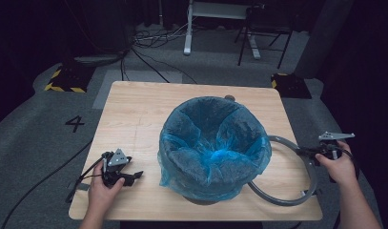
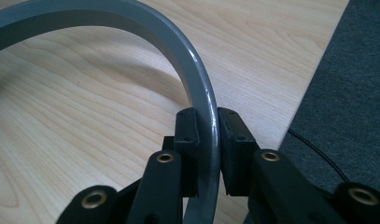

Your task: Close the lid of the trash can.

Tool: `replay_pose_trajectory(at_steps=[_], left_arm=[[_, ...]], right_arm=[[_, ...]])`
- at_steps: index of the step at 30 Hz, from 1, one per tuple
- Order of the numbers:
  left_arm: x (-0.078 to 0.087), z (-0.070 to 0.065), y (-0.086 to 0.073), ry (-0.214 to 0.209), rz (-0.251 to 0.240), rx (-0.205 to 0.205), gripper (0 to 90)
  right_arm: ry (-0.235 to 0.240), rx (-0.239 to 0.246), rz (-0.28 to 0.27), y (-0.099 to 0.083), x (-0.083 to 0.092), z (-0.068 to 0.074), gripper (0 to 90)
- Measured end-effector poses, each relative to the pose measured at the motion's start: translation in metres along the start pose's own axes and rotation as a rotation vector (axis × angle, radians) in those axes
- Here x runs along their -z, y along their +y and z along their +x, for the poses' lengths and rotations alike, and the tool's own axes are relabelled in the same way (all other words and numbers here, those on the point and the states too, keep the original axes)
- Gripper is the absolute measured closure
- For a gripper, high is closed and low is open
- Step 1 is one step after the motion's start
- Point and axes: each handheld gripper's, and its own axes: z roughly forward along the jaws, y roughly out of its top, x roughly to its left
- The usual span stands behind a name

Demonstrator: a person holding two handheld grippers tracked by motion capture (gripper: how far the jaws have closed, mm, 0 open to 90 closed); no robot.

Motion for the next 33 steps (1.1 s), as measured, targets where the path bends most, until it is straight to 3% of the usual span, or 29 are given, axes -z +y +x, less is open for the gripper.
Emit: replay_pose_trajectory(at_steps=[11,33], left_arm=[[0.000,0.000,0.000,0.000,0.000,0.000,25.0],[0.000,0.000,0.000,0.000,0.000,0.000,25.0]], right_arm=[[0.045,-0.009,-0.055,0.014,0.039,-0.001,79.5],[-0.011,0.029,-0.197,0.045,0.136,-0.006,79.5]])
